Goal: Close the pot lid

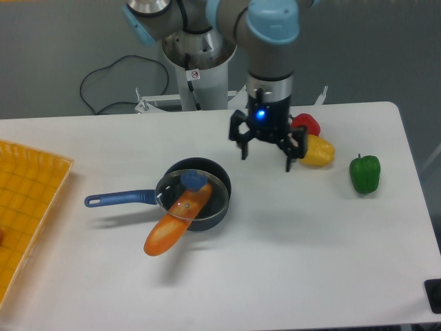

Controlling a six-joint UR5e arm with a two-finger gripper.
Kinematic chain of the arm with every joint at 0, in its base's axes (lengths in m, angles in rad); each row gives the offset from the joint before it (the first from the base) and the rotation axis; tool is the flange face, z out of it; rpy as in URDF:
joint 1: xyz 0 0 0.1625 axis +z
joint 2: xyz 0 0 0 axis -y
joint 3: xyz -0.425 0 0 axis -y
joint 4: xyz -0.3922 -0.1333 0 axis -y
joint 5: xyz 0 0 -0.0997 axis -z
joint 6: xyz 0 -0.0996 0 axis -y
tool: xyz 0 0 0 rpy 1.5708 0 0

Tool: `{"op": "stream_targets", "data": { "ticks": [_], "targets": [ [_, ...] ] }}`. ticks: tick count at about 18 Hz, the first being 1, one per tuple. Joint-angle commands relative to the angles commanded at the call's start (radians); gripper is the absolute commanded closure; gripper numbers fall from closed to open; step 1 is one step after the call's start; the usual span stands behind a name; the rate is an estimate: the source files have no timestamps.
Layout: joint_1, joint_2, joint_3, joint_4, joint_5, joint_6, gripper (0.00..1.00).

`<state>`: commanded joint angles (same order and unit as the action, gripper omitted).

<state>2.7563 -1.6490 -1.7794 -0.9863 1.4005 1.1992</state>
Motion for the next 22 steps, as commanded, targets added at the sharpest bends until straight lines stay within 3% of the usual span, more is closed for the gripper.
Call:
{"op": "stream_targets", "data": {
  "ticks": [2,8,13,22],
  "targets": [
    [0.049,-0.015,0.002,-0.015,-0.002,0.077,0.00],
    [0.141,-0.132,0.061,-0.054,0.006,0.351,0.00],
    [0.172,-0.210,0.109,-0.071,0.070,0.522,0.00],
    [0.194,-0.248,0.135,-0.064,0.167,0.545,0.00]
  ]
}}
